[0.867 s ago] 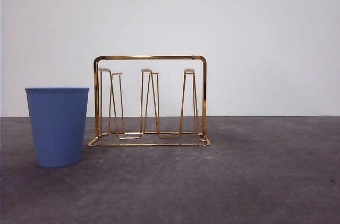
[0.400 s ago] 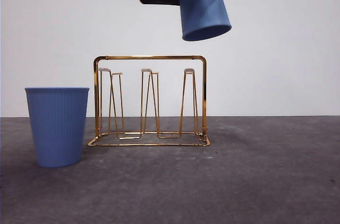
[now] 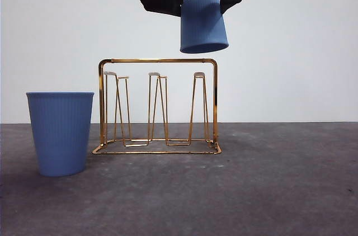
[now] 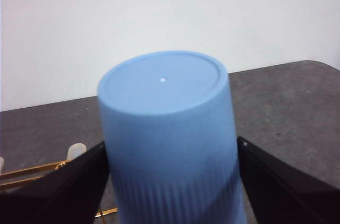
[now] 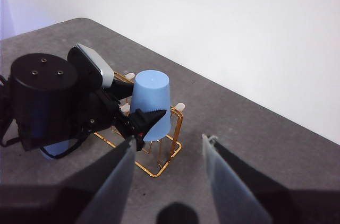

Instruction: Pick up cup 1,put cup 1 in the cup rack,pick up cup 2,put cup 2 in the cup rack

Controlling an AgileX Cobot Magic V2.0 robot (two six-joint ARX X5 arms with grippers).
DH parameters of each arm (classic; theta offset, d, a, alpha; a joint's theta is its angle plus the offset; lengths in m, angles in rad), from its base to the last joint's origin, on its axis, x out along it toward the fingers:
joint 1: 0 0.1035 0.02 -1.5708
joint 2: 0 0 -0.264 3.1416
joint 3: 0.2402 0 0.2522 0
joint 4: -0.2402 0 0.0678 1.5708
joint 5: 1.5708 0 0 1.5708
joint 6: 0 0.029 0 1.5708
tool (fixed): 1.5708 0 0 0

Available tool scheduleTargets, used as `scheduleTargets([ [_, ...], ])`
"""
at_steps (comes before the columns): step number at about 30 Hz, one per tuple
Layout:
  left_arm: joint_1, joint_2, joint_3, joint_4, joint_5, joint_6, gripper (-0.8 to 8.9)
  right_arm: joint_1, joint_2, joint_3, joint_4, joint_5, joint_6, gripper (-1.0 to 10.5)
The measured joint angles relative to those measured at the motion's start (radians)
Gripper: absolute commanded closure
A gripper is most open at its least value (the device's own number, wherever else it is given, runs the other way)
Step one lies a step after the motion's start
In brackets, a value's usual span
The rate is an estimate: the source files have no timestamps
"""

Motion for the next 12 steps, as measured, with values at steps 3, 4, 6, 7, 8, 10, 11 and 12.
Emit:
scheduleTargets([
  [3,0.005,0.005,0.000,0.013,-0.008,-0.007,8.21,0.000,0.000,0.000,0.000,0.000,-0.006,7.3],
  [4,0.007,0.011,0.000,0.013,-0.008,-0.017,8.21,0.000,0.000,0.000,0.000,0.000,-0.007,7.3],
  [6,0.011,0.031,0.002,0.013,-0.010,-0.037,8.21,0.000,0.000,0.000,0.000,0.000,-0.007,7.3],
  [7,0.013,0.046,0.002,0.013,-0.011,-0.047,8.21,0.000,0.000,0.000,0.000,0.000,-0.007,7.3],
  [8,0.015,0.063,0.002,0.013,-0.010,-0.053,8.21,0.000,0.000,0.000,0.000,0.000,-0.007,7.3],
  [10,0.016,0.093,0.002,0.016,-0.011,-0.061,8.21,0.000,0.000,0.000,-0.001,0.000,-0.008,7.3],
  [11,0.016,0.106,0.002,0.022,-0.011,-0.064,8.21,0.000,0.000,0.000,-0.001,0.000,-0.008,7.3],
  [12,0.016,0.115,0.002,0.029,-0.012,-0.065,8.21,0.000,0.000,0.000,-0.001,0.000,-0.010,7.3],
])
